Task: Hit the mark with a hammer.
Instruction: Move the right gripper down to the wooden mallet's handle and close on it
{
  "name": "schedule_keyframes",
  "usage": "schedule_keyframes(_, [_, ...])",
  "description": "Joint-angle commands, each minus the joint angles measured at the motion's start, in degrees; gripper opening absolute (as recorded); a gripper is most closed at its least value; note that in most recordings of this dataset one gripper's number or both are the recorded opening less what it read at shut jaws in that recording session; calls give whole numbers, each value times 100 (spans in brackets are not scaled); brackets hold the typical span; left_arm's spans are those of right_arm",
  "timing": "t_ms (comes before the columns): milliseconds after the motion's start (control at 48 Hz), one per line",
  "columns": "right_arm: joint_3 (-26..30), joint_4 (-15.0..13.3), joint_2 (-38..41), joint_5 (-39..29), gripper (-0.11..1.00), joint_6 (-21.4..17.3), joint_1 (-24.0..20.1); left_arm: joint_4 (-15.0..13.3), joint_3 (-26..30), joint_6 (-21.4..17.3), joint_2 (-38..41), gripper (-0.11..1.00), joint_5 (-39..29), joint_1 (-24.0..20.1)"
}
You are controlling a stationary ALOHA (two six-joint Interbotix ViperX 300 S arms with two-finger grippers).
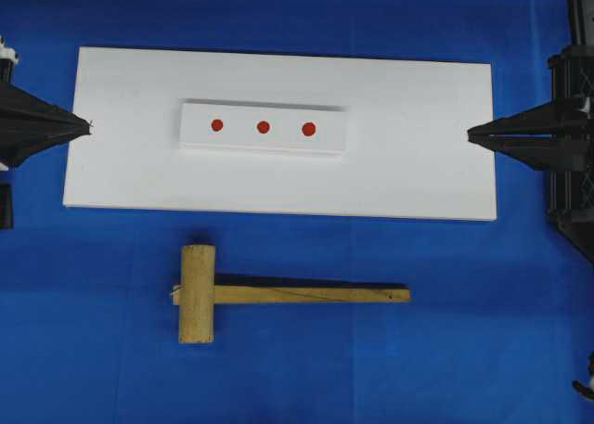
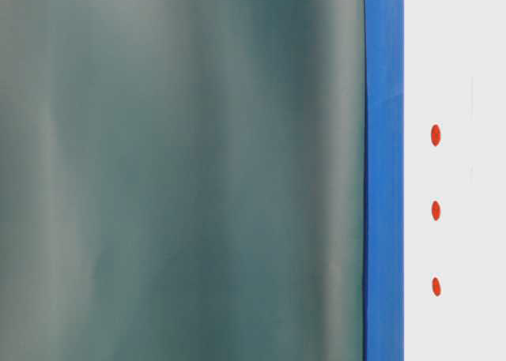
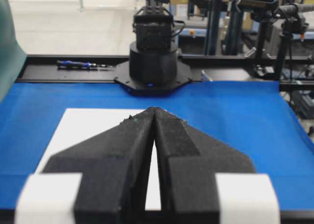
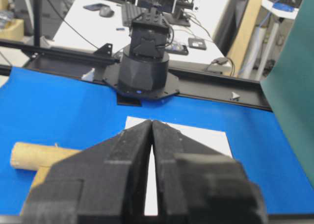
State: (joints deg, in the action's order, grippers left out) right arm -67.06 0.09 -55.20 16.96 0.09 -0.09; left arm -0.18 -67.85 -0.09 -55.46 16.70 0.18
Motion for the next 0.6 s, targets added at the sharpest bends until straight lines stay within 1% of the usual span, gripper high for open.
schedule_keyframes(0, [123, 9, 70, -9, 0, -26, -9, -26, 123, 53, 9, 0, -26, 62])
schedule_keyframes(125, [281, 18, 272, -272, -6, -97, -114, -35, 123, 62, 0, 0, -26, 53])
schedule_keyframes(208, [404, 18, 475, -378, -6, -237, -264, -35, 123, 62, 26, 0, -26, 53])
schedule_keyframes(354, [589, 26, 914, -360, -6, -510, -536, -35, 105, 62, 44, 0, -35, 62])
schedule_keyframes(479, [826, 18, 1477, -360, -6, -703, -879, -35, 79, 62, 53, 0, -26, 62])
schedule_keyframes(583, [1028, 26, 2039, -272, -1, -817, -1081, -35, 70, 62, 53, 0, -26, 62])
